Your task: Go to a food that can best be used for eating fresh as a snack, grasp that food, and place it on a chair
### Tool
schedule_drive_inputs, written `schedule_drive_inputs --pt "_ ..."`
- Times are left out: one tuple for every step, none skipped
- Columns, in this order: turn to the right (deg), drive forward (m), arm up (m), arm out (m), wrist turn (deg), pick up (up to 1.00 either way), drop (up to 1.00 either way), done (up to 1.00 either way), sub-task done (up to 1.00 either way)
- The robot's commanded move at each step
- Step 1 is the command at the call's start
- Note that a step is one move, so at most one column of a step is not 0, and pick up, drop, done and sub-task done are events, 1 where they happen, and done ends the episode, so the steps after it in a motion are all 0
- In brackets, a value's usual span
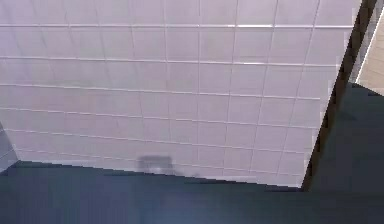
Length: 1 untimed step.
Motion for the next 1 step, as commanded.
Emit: schedule_drive_inputs --pt "45.0 0.00 0.00 0.00 0.0 0.00 0.00 0.00 0.00"
